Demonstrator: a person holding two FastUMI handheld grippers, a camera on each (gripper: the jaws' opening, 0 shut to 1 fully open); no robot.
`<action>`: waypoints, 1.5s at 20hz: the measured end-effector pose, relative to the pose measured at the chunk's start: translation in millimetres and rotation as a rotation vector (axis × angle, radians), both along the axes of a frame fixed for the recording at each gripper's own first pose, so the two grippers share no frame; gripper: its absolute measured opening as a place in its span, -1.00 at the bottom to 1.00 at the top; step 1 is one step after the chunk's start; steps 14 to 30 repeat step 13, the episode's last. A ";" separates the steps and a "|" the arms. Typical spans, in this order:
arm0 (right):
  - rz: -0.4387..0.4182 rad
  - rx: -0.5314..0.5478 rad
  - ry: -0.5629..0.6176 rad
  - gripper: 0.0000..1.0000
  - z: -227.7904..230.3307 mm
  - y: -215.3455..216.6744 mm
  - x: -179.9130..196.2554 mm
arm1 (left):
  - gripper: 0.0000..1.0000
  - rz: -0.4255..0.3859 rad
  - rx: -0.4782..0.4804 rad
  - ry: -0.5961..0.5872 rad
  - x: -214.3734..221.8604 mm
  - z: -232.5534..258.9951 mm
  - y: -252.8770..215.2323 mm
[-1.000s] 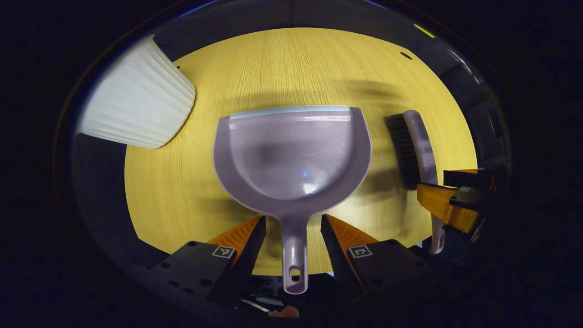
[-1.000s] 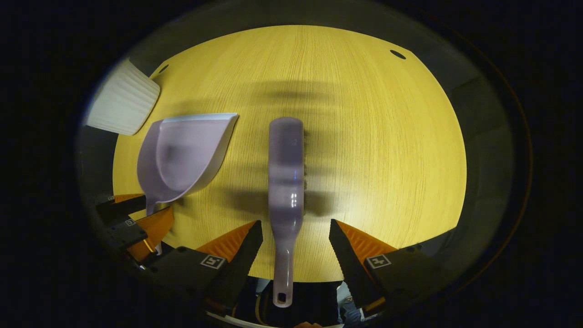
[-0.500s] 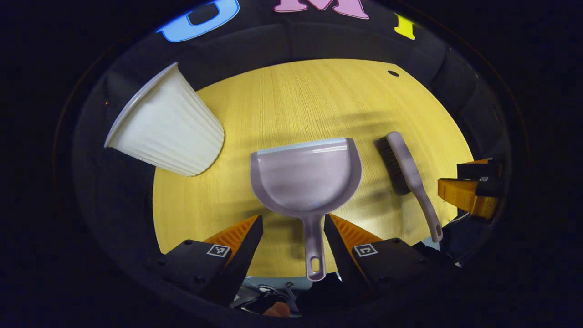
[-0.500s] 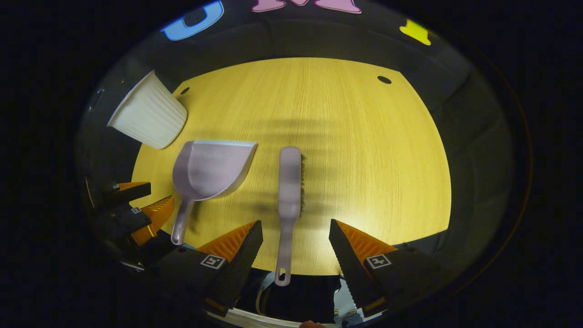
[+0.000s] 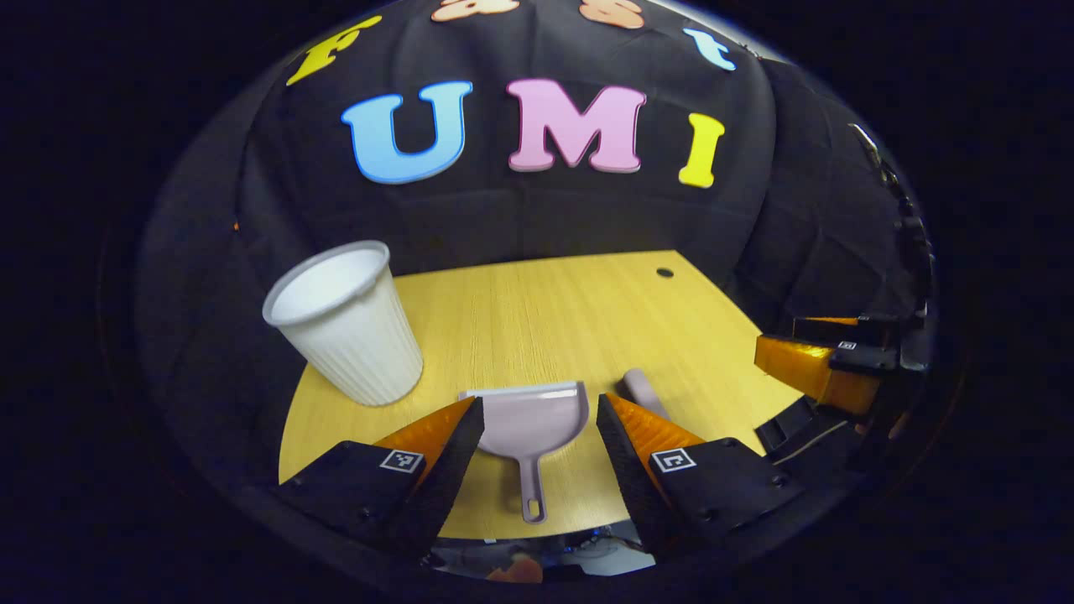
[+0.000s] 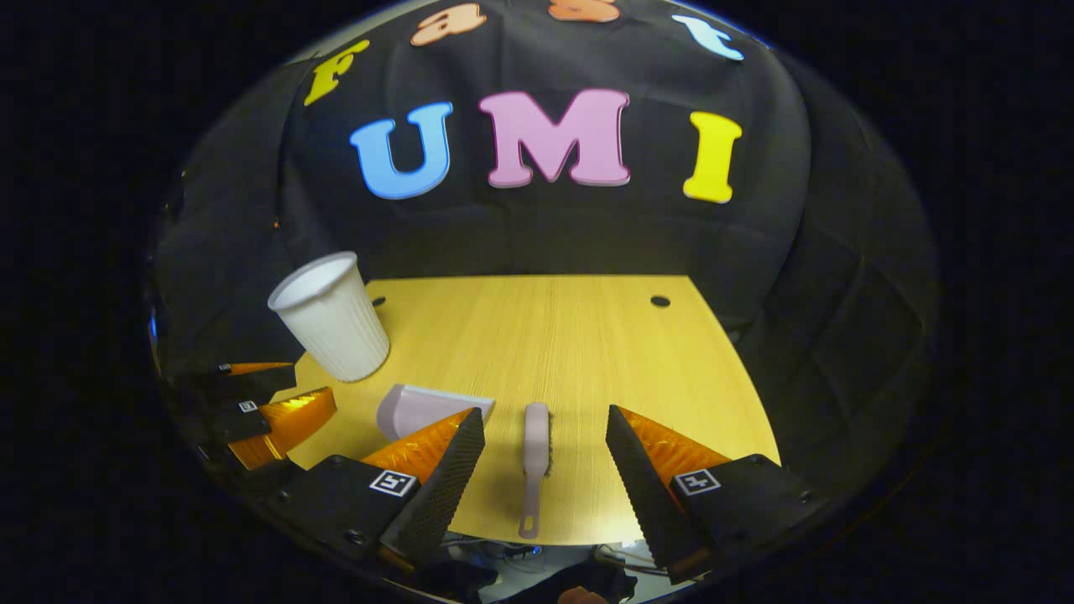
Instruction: Pick up the small broom and dustpan from the desktop, sweep the trash into the dustpan with the broom, and then empty the trash into the garbage bin.
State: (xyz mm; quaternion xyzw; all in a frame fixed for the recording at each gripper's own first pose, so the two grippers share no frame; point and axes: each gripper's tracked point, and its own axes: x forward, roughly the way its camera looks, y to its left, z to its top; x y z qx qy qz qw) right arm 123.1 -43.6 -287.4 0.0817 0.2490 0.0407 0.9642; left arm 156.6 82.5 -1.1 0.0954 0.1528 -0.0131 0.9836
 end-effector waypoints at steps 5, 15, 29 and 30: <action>-0.045 -0.086 -0.363 0.88 105.8 -86.9 -11.9 | 0.58 0.138 -0.031 -0.470 -51.7 15.7 -1.6; -0.005 -0.116 -0.665 0.88 170.3 -129.2 -20.0 | 0.58 0.212 -0.038 -0.677 -98.1 31.9 15.7; -0.005 -0.116 -0.665 0.88 170.3 -129.2 -20.0 | 0.58 0.212 -0.038 -0.677 -98.1 31.9 15.7; -0.005 -0.116 -0.665 0.88 170.3 -129.2 -20.0 | 0.58 0.212 -0.038 -0.677 -98.1 31.9 15.7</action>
